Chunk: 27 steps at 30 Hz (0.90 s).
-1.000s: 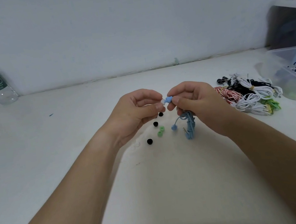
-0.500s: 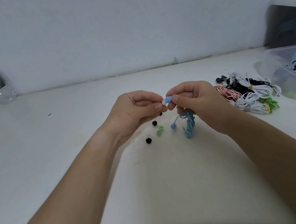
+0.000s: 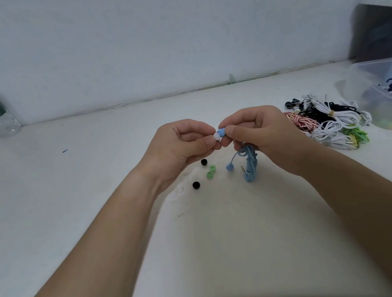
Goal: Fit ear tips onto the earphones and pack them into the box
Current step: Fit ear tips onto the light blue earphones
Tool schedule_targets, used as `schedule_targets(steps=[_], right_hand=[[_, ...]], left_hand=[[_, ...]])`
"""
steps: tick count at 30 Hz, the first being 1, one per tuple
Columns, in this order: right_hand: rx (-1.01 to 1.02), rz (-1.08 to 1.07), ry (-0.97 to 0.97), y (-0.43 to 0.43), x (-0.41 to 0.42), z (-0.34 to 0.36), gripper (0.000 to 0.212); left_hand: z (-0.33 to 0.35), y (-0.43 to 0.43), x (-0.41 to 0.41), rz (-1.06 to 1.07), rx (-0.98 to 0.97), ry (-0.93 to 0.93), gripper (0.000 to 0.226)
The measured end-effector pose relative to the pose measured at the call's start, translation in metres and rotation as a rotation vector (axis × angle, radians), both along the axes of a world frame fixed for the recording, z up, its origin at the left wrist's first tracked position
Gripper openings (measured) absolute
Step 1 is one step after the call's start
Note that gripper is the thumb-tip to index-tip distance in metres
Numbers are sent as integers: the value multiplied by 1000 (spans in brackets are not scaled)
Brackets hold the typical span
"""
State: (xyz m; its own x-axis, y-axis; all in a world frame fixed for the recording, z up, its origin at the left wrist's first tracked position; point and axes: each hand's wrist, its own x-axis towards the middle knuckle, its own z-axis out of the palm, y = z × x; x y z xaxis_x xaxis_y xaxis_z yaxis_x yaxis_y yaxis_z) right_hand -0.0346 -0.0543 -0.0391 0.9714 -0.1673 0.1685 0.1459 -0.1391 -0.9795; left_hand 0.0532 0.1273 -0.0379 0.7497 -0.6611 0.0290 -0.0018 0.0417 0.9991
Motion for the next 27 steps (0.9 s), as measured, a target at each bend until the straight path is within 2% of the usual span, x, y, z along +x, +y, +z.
schedule_targets(steps=[13,21,27], right_hand=[[-9,-28,1,1,-2,1,8],[101,68,36,-1,-2,1,13],[18,73,15,-3,-2,0,8]], left_hand=[[0,-3,-4,23,2,-16,11],[1,-2,-5,-44,-53,40,12],[0,-2,-5,-23,-6,-12,20]])
